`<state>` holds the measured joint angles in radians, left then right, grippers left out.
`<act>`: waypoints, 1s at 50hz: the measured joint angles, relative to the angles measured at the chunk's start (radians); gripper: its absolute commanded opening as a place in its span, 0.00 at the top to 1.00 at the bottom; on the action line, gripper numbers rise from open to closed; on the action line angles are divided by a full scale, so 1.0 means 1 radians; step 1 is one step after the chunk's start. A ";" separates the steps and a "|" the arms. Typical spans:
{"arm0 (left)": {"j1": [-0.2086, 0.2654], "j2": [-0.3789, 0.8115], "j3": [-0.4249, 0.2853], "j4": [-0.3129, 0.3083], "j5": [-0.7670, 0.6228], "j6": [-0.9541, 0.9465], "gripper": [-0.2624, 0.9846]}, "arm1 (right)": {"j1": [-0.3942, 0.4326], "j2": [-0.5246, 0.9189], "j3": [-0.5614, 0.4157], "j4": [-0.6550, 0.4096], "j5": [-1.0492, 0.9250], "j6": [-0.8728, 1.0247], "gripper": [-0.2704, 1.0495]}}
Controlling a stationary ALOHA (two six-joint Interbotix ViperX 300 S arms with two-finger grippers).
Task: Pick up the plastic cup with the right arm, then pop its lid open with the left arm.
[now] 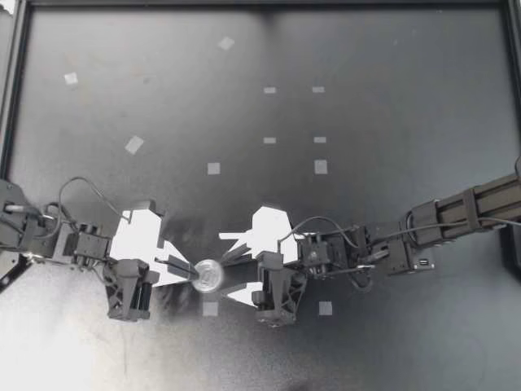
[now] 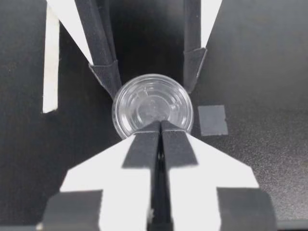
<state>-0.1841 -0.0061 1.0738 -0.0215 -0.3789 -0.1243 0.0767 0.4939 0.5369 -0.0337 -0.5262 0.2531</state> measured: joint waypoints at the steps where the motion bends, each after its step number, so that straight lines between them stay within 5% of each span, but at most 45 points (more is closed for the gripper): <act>1: 0.000 0.003 -0.002 0.000 0.000 0.000 0.80 | 0.000 0.002 -0.002 0.000 0.000 0.000 0.31; 36: 0.000 0.015 0.006 0.000 -0.009 0.003 0.81 | 0.000 0.023 -0.091 -0.012 0.133 -0.005 0.34; 50: 0.000 0.015 0.009 0.000 -0.009 0.003 0.81 | 0.000 0.021 -0.098 -0.015 0.163 -0.003 0.47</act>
<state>-0.1841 0.0092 1.0830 -0.0215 -0.3881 -0.1212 0.0767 0.5154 0.4387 -0.0491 -0.3636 0.2500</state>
